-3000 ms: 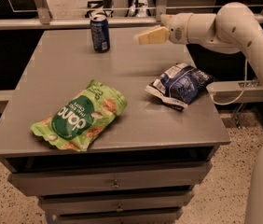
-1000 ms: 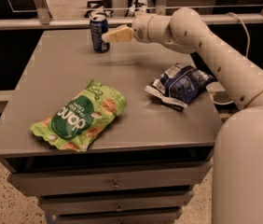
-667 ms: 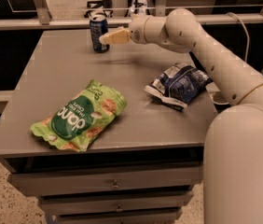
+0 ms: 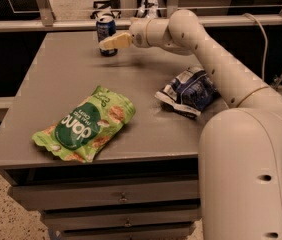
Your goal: Move pepsi can near green rice chip bag
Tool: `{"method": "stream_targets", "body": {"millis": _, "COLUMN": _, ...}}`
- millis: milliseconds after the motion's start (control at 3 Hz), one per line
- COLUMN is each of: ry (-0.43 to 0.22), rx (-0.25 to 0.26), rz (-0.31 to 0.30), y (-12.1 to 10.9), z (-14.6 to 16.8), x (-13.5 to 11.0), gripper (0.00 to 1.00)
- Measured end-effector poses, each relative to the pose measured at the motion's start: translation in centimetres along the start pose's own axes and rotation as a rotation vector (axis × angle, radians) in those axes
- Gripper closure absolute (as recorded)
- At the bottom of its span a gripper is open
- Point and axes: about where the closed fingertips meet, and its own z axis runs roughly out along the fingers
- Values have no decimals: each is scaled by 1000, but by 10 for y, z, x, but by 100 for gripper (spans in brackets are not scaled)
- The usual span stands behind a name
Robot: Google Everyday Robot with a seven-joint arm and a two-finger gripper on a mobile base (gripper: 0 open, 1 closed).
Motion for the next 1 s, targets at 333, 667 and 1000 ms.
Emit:
{"method": "stream_targets", "body": {"millis": 333, "ry": -2, "rx": -62, "rz": -5, "y": 15, "z": 16, "x": 1, "gripper": 2}}
{"method": "stream_targets", "body": {"millis": 667, "ry": -3, "rx": -109, "rz": -11, "y": 25, "z": 27, "x": 2, "gripper": 25}}
{"method": "stream_targets", "body": {"millis": 1000, "ry": -6, "rx": -137, "rz": -16, "y": 31, "z": 31, "x": 1, "gripper": 55}}
